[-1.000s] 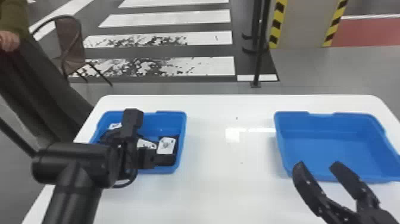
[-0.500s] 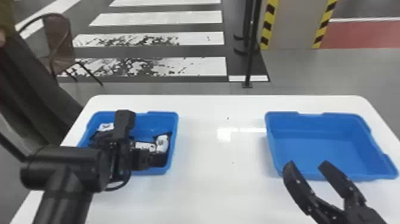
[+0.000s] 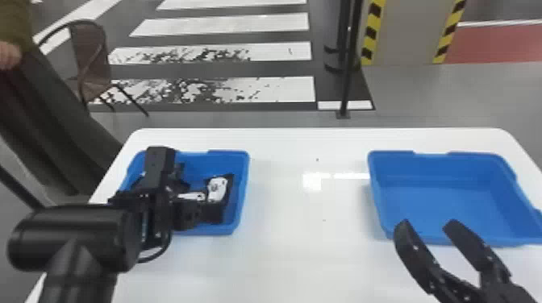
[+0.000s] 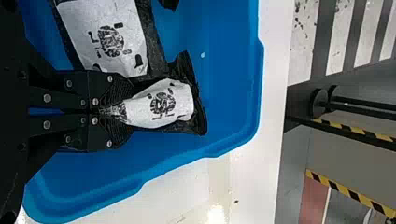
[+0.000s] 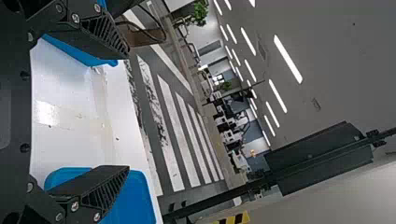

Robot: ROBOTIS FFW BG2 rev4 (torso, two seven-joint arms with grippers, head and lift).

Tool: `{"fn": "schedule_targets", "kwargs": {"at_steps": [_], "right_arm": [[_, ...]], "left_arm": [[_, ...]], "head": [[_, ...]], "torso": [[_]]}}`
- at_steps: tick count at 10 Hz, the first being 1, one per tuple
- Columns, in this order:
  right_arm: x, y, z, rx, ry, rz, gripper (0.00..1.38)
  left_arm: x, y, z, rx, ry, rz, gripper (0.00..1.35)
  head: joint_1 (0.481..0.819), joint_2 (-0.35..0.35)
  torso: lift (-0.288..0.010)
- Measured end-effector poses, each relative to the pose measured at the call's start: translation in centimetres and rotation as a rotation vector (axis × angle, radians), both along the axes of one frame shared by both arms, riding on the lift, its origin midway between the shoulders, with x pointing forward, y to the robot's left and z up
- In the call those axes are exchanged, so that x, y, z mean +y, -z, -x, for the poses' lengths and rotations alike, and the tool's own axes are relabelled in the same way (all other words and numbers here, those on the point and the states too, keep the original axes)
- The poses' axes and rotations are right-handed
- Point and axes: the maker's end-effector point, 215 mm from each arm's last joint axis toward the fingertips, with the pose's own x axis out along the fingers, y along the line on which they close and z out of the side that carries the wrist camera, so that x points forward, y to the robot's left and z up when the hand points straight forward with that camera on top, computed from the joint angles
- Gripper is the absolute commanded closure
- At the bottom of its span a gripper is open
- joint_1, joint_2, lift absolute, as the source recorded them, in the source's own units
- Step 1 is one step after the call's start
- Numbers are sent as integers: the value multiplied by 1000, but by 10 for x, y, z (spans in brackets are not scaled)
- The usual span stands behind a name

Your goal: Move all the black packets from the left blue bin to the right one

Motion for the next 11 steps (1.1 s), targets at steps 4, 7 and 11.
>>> {"fn": "schedule_targets", "kwargs": {"at_steps": [4,7,11], "right_arm": [[1,1,1,4,-1,-7,193],[2,2,1,8,-2,-14,193],[3,4,1,13,-5,-19,193]], "left_arm": [[26,-4,6,-1,-44,-42,1136],[22,-2,8,2,-51,-15,496],[-11,-5,3,15,-11,33,492]], "head": [[695,153],[695,154],[695,113]], "torso": [[-140],[-140],[-140]]}}
